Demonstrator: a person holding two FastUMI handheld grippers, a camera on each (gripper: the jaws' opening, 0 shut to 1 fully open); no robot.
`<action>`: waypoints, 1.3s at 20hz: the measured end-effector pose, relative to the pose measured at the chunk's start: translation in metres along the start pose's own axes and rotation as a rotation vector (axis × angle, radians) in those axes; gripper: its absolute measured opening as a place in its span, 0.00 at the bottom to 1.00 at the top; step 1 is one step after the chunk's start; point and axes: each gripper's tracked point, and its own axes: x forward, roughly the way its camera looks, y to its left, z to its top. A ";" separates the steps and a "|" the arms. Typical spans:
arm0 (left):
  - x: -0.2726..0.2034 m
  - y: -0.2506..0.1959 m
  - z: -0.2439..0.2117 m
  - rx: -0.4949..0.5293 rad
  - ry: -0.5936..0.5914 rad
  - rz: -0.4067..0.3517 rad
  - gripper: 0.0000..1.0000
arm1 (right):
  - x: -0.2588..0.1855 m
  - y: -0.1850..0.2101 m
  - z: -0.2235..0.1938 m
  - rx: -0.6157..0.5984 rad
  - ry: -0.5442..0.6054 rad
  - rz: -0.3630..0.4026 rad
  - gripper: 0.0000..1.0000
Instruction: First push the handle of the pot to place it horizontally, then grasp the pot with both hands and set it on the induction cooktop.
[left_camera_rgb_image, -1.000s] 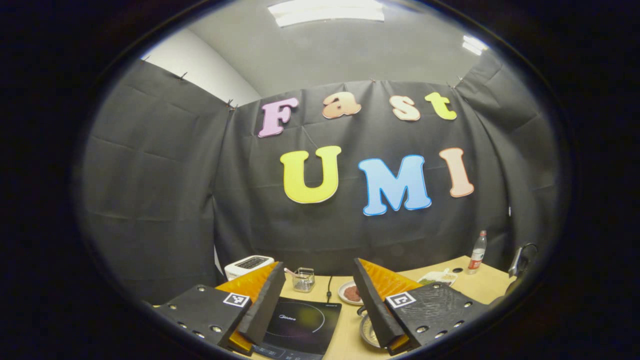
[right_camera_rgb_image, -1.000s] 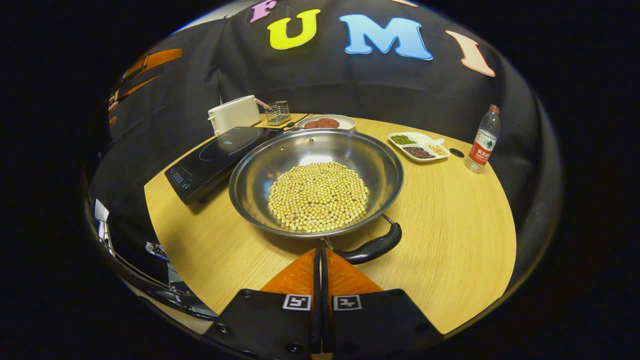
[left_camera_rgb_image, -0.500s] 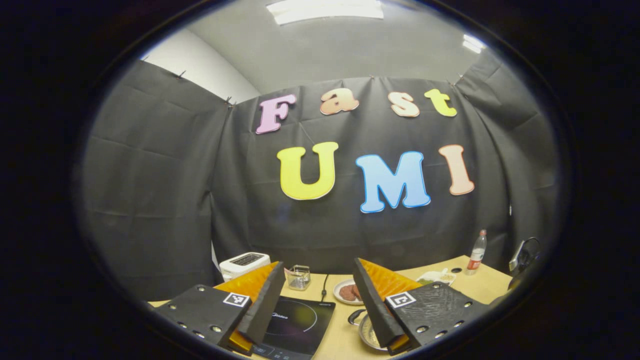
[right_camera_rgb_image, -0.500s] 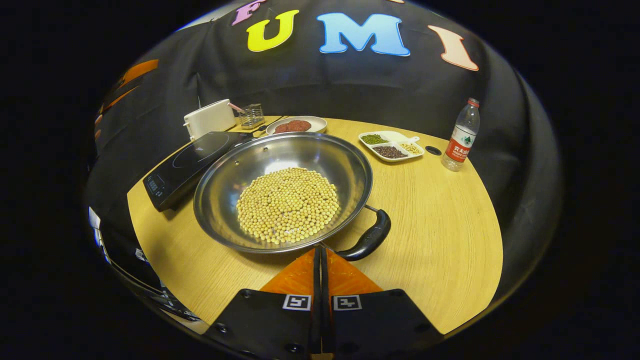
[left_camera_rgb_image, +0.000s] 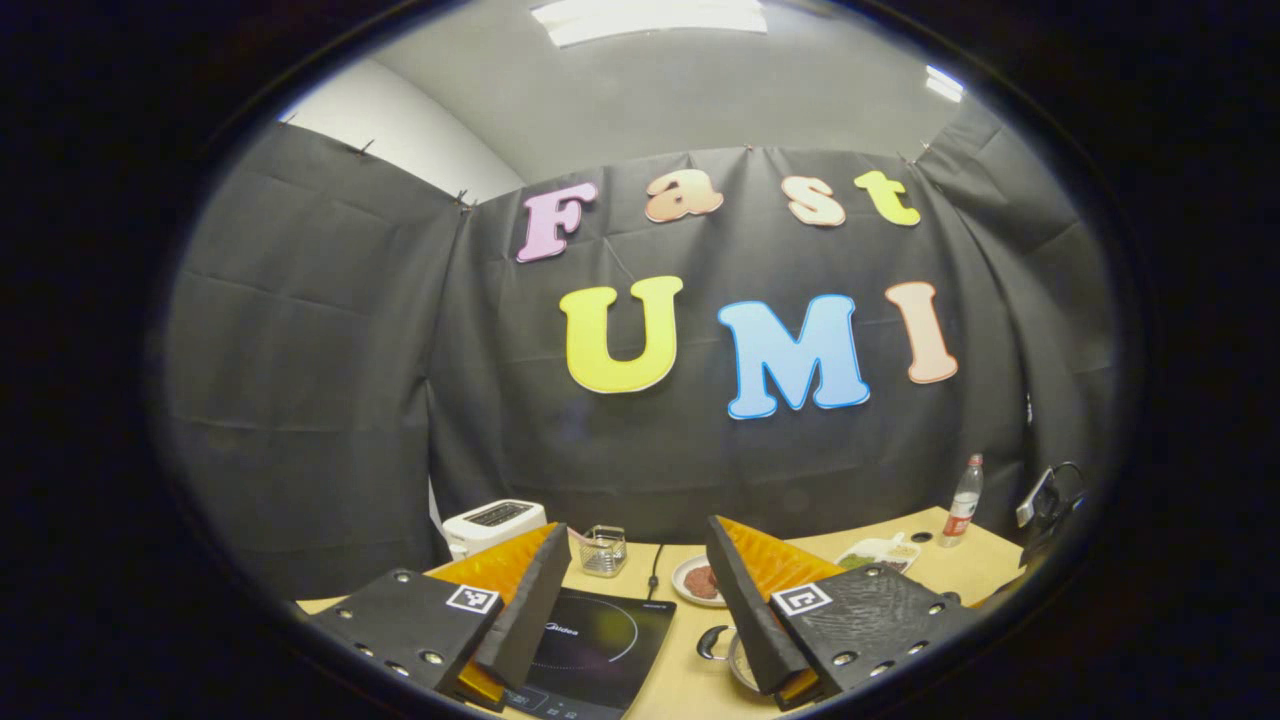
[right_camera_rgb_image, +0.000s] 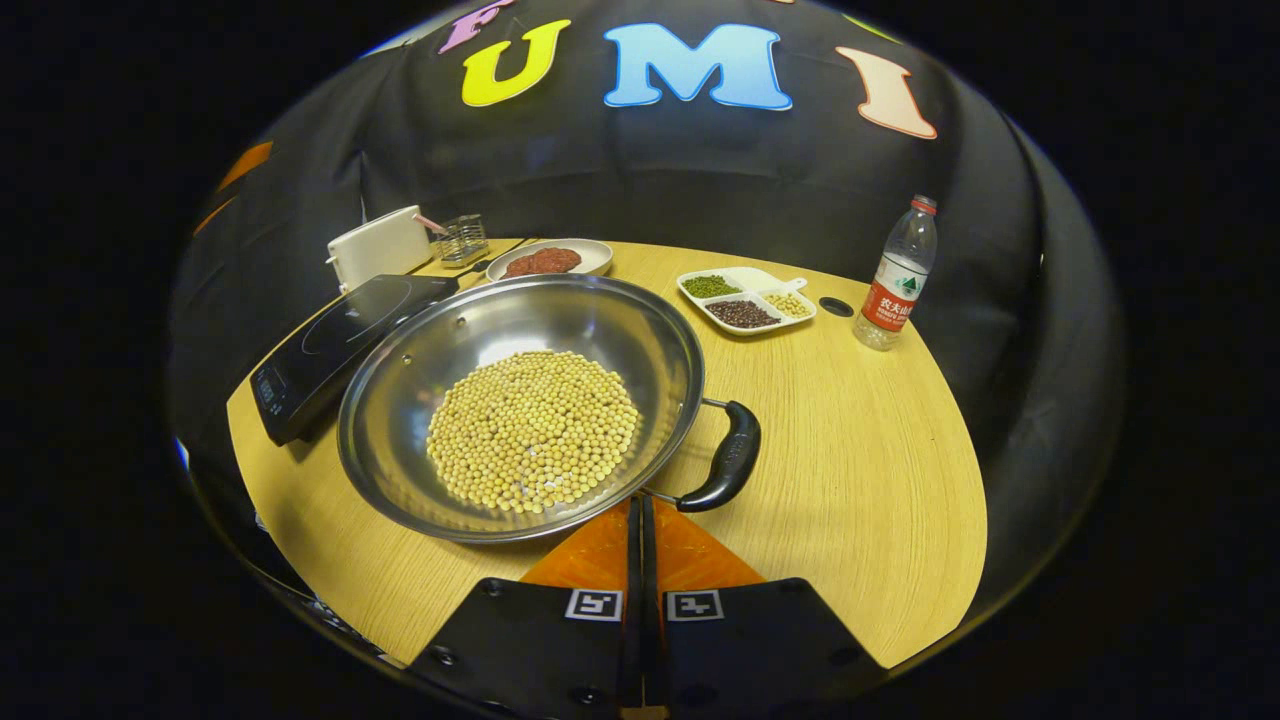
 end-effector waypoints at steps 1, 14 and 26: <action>0.000 -0.001 -0.002 0.000 0.004 0.000 0.83 | 0.003 -0.002 0.003 0.005 -0.004 -0.008 0.02; 0.006 0.001 -0.032 -0.017 0.054 -0.023 0.83 | -0.011 -0.027 0.060 0.061 -0.228 -0.135 0.03; 0.048 -0.039 -0.124 -0.014 0.229 -0.179 0.83 | -0.008 -0.017 0.079 0.142 -0.262 -0.111 0.99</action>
